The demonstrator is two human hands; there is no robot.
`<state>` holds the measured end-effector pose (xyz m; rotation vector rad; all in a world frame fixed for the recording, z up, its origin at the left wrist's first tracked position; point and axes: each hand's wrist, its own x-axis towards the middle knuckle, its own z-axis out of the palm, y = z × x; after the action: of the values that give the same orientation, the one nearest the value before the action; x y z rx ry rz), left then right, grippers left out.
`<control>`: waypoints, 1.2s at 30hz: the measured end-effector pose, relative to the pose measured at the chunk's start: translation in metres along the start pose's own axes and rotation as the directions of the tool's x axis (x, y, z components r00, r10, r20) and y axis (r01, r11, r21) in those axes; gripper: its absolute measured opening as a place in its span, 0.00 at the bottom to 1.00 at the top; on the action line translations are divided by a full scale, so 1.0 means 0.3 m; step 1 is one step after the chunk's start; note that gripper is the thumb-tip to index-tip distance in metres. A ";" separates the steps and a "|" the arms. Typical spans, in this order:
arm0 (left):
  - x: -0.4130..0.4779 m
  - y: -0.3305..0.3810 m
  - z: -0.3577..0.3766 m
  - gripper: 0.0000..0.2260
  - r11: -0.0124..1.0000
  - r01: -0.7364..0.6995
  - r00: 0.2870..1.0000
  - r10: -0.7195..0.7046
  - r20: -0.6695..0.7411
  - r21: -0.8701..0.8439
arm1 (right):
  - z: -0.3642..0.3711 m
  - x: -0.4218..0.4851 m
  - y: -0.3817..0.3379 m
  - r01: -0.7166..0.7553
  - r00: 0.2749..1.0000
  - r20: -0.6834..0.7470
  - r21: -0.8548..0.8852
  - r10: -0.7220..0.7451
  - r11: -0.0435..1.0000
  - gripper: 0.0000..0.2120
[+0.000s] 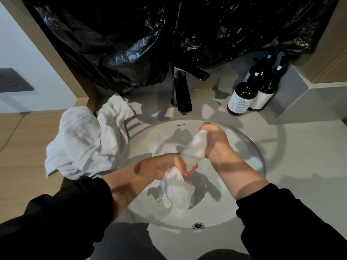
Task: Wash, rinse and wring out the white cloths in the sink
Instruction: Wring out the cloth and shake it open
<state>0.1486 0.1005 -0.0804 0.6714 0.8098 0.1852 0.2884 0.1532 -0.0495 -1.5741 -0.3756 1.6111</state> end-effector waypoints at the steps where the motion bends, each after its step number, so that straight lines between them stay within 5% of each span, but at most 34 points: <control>1: -0.010 0.006 0.010 0.13 1.000 0.000 0.999 0.000 0.032 0.016 | -0.002 -0.001 0.002 0.001 1.000 0.008 0.017 -0.001 1.000 0.15; 8: -0.049 0.012 0.021 0.14 0.997 -0.037 0.999 0.035 0.037 0.064 | -0.002 -0.024 0.009 -0.007 0.995 0.098 -0.051 0.012 0.999 0.13; 12: -0.081 -0.019 0.040 0.06 0.981 -0.167 0.979 0.154 -0.132 -0.094 | -0.086 0.006 0.015 -0.014 0.921 0.388 -0.009 0.016 1.000 0.22; 14: -0.093 -0.045 0.049 0.08 0.916 -0.293 0.956 0.278 -0.092 -0.276 | -0.122 0.033 0.053 -0.099 0.883 0.462 0.003 0.086 0.995 0.29; 17: -0.087 -0.074 0.060 0.13 0.755 -0.454 0.877 0.474 -0.084 -0.473 | -0.141 0.054 0.164 -0.091 0.803 0.539 -0.311 0.255 0.946 0.39; 20: -0.075 -0.068 0.063 0.18 0.561 -0.600 0.787 0.540 -0.297 -0.570 | -0.127 0.028 0.220 -0.200 0.736 0.516 -0.454 0.439 0.869 0.34; 23: -0.087 -0.054 0.037 0.20 0.463 -0.679 0.731 0.496 -0.468 -0.570 | -0.151 0.030 0.210 -0.205 0.695 0.554 -0.459 0.458 0.865 0.34; 26: -0.098 -0.028 0.024 0.08 0.582 -0.677 0.725 0.427 -0.540 -0.450 | -0.193 0.003 0.177 0.024 0.748 0.544 -0.595 0.380 0.804 0.34; 27: -0.096 -0.016 0.028 0.02 0.621 -0.675 0.713 0.410 -0.568 -0.399 | -0.209 -0.006 0.170 0.056 0.702 0.597 -0.590 0.388 0.806 0.34; 30: -0.074 0.019 0.050 0.10 0.734 -0.613 0.671 0.288 -0.684 -0.292 | -0.222 -0.069 0.127 0.109 0.476 0.726 -0.609 0.497 0.786 0.46; 31: -0.067 0.026 0.061 0.12 0.762 -0.578 0.677 0.249 -0.692 -0.292 | -0.219 -0.094 0.117 0.198 0.470 0.719 -0.651 0.512 0.733 0.43; 33: -0.037 0.035 0.070 0.13 0.794 -0.532 0.676 0.189 -0.712 -0.294 | -0.202 -0.129 0.120 0.434 0.632 0.661 -0.734 0.404 0.523 0.31; 36: 0.005 0.045 0.088 0.11 0.801 -0.518 0.605 0.094 -0.791 -0.301 | -0.184 -0.157 0.135 0.526 0.761 0.613 -0.774 0.211 0.352 0.28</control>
<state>0.1697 0.0988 -0.0599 0.1892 1.3665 1.0458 0.3195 0.0763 -0.0556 -1.5208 -2.1447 1.7899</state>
